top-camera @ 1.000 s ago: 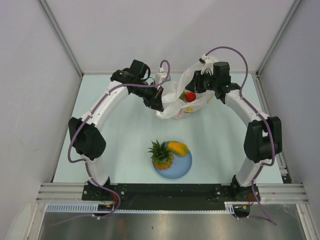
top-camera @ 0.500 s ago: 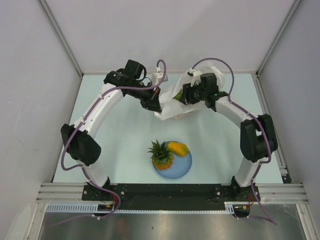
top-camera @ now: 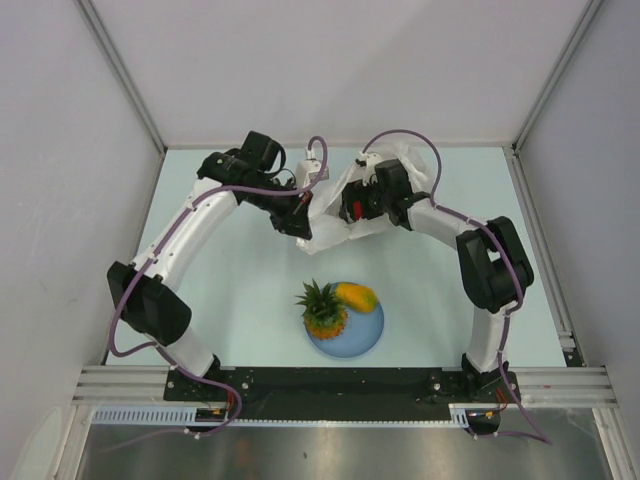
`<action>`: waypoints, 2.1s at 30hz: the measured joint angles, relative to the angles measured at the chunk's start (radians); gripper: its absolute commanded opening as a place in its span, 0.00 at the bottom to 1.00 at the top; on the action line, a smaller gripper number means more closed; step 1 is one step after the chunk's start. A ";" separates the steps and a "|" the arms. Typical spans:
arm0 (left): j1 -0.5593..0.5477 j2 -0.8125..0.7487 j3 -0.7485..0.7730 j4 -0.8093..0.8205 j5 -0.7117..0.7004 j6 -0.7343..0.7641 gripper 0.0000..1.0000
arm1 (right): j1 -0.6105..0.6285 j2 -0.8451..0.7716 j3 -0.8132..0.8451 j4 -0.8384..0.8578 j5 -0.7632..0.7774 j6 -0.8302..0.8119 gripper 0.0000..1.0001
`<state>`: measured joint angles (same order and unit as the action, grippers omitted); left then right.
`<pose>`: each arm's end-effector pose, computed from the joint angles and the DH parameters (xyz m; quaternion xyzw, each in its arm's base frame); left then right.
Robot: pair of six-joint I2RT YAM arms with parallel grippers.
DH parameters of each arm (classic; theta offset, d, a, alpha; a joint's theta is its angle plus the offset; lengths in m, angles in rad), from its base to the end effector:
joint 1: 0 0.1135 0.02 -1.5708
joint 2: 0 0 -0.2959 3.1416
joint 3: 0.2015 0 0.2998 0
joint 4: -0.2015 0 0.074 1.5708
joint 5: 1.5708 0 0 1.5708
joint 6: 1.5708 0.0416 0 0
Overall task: Take the fake fruits out of the plastic bag
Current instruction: Take out the fake fruit from the plastic bag, then place the fake fruit on the plate.
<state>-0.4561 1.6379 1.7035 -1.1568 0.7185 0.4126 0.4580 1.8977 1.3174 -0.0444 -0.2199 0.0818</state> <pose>0.3269 -0.1909 0.3944 0.4584 0.7898 -0.3463 0.2149 0.4324 0.2233 0.2158 -0.2146 0.8599 0.2149 0.4104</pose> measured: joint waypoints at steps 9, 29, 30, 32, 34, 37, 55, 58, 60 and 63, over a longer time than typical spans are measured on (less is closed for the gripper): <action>0.000 0.000 -0.002 -0.016 0.008 0.017 0.00 | -0.012 0.172 0.080 0.005 0.023 0.031 0.94; 0.000 0.028 0.016 0.002 -0.031 0.010 0.00 | -0.136 -0.080 0.074 -0.059 -0.197 -0.016 0.60; 0.000 0.035 0.023 0.007 -0.037 0.006 0.00 | -0.135 -0.133 0.048 -0.056 -0.224 -0.028 0.59; 0.000 0.042 0.033 0.016 -0.043 0.005 0.00 | -0.130 -0.208 0.008 -0.052 -0.255 -0.052 0.60; 0.000 0.047 0.044 0.026 -0.050 0.003 0.00 | -0.118 -0.309 -0.064 -0.047 -0.287 -0.093 0.60; 0.000 0.048 0.053 0.035 -0.061 -0.003 0.00 | -0.089 -0.461 -0.172 -0.053 -0.312 -0.186 0.60; 0.000 0.189 0.219 0.111 -0.072 -0.102 0.00 | 0.056 -0.784 -0.401 -0.175 -0.320 -0.575 0.63; 0.000 0.203 0.256 0.131 -0.092 -0.117 0.00 | 0.130 -0.875 -0.397 -0.346 -0.329 -0.790 0.64; 0.000 0.204 0.264 0.143 -0.102 -0.124 0.00 | 0.171 -0.932 -0.391 -0.467 -0.328 -0.930 0.63; 0.000 0.204 0.264 0.146 -0.118 -0.125 0.00 | 0.250 -0.967 -0.385 -0.628 -0.289 -1.085 0.60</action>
<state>-0.4561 1.8420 1.9678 -1.0103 0.6006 0.2878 0.7082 0.9302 0.9325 -0.6724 -0.5087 -1.0031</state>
